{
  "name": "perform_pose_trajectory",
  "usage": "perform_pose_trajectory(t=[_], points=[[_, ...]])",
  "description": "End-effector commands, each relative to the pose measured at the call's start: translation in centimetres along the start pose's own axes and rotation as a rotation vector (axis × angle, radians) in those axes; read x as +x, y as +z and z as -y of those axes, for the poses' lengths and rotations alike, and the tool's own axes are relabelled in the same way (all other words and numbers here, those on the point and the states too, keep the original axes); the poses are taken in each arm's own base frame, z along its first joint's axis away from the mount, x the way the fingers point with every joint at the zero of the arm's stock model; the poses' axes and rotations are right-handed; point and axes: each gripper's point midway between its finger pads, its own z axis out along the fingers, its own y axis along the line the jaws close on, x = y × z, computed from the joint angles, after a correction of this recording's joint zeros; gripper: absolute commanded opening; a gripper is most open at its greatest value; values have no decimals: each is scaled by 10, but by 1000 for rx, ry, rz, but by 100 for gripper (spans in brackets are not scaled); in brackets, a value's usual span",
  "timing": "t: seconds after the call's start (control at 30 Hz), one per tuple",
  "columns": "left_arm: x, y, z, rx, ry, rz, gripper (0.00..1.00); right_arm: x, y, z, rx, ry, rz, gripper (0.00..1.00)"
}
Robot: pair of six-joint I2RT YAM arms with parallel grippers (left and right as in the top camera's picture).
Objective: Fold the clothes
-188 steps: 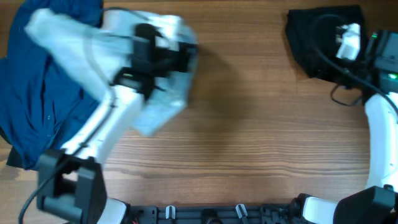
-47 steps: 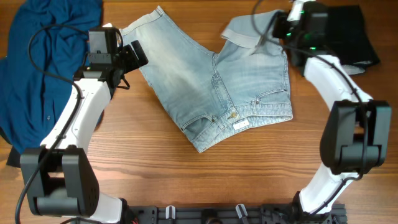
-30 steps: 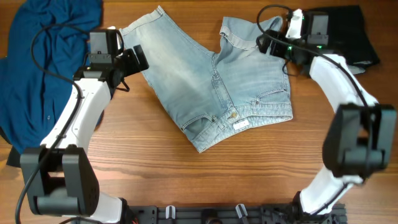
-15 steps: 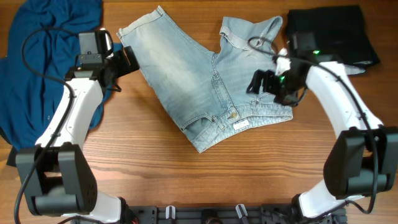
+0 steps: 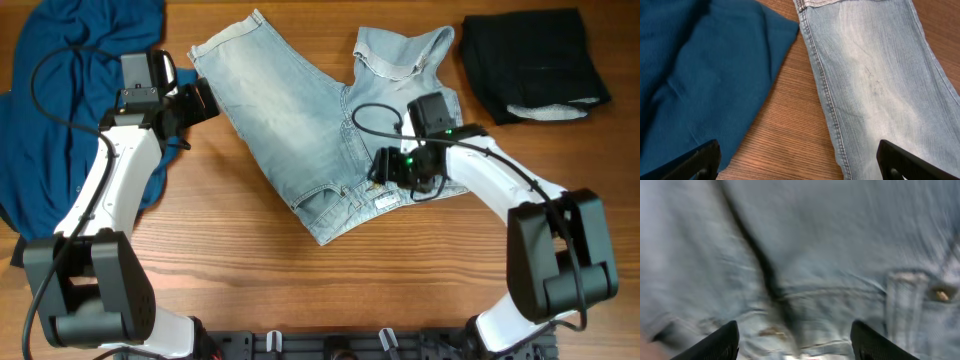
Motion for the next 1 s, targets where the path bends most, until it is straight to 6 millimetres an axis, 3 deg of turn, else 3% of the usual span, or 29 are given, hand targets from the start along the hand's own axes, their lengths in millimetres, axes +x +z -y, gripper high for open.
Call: perform_pose_trajectory(t=[0.0, 0.13, 0.17, 0.3, 0.43, 0.53, 0.7, 0.83, 0.97], points=[[5, 4, -2, -1, 18, -21, 100, 7, 14, 47, 190, 153, 2, 72], [6, 4, -5, -11, 17, -25, 100, 3, 8, 69, 214, 234, 7, 72], [7, 4, -5, -12, 20, -28, 100, 3, 1, 90, 246, 290, 3, 72], [9, 4, -5, -14, 19, -38, 100, 1, -18, 140, 280, 430, 9, 74], [10, 4, -6, -15, 19, -42, 100, -16, -39, 161, 172, 516, 40, 79], [13, 5, -5, -14, 19, -52, 100, -28, -61, 158, 54, 509, 47, 80], [27, 19, 11, 79, 20, -113, 100, -54, -111, 125, -3, 380, 135, 80], [58, 41, 28, 160, 0, -233, 100, -74, -166, 91, -24, 289, 297, 80], [88, 54, 41, 212, -39, -350, 100, -81, -194, 74, -39, 242, 392, 80]])
